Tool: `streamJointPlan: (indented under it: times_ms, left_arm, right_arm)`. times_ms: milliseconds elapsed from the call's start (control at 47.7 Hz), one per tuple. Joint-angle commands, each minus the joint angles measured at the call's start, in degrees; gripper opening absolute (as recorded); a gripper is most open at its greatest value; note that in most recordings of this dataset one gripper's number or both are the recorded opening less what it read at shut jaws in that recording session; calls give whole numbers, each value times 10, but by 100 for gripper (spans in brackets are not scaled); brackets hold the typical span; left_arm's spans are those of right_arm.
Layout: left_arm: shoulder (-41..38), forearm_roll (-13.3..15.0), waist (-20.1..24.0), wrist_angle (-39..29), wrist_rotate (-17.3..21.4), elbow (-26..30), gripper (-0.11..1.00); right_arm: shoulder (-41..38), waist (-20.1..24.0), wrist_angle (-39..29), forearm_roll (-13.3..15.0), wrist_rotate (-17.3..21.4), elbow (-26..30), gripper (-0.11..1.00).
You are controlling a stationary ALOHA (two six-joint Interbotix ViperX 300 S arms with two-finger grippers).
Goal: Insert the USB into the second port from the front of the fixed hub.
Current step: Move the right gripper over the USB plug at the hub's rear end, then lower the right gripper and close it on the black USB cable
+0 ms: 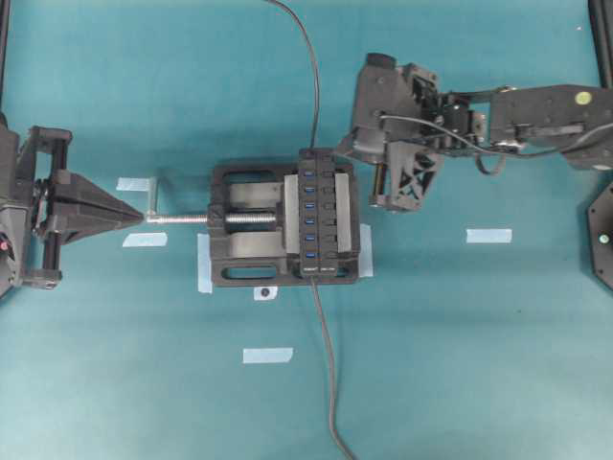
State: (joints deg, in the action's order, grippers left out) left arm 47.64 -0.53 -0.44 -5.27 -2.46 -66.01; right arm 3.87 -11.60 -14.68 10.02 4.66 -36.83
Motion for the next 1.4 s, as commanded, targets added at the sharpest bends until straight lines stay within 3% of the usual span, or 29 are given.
streamJointPlan:
  times_ms: [0,1027,1236,1383]
  left_arm:
    - [-3,-1,0,4,1,14,0]
    - [-3,-1,-1,3,1,11,0]
    - [-3,-2,-1,3,1,11,0]
    - [-2,-1,-1,4,1,12,0]
  right_arm:
    - [-2,-4,5,2,-4,18,-3]
    - [-31,-11,10,4,-9,38,-3]
    - [-32,-12,10,4,-7,38,1]
    - [-32,-11,11,4,-7,38,9]
